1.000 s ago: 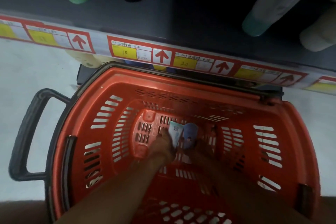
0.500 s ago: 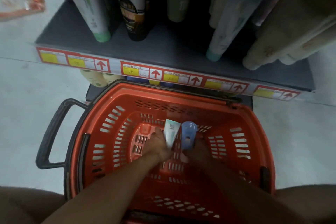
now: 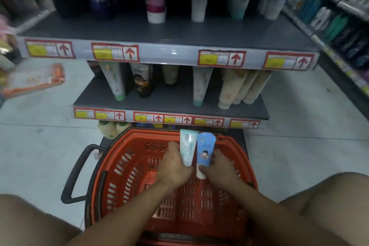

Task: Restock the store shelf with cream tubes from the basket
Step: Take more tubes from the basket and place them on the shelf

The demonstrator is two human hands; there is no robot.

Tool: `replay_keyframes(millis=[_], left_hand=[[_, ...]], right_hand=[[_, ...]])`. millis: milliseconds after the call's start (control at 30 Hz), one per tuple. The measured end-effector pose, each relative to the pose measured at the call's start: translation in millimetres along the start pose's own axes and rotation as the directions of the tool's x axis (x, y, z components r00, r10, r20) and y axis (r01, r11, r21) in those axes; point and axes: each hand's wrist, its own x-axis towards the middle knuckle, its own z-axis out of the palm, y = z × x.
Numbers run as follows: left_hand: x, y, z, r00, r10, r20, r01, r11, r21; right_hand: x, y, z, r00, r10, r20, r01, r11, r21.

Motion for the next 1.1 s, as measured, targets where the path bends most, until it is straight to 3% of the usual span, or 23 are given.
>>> replay_keyframes(millis=[267,633,900,1100], left_hand=[[-25.9,83.7,-38.4,0.97,0.194,-0.148,-0.208,0.974,-0.086],[-41.5,211.0,-88.0,0.825,0.461,-0.325,-0.517,0.849,-0.109],[-20.0,292.5,-118.0,0.733,0.55,-0.4,-0.629,0.772,-0.093],[22.0,331.4,-122.5,0.757,0.51,-0.407,-0.576,0.816,-0.049]], right_hand=[[-34.0,-53.6,-86.8,0.972,-0.17,-0.163,0.194,0.97,0.144],[-56.6,-126.8,-209.4,0.853,-0.332,-0.402,0.415,0.899,0.139],[-43.8,-170.9,-281.9,0.754,-0.402,-0.519,0.526,0.843,0.112],[7.0,-179.4,-313.9,0.716,-0.35,-0.604,0.476,0.878,0.056]])
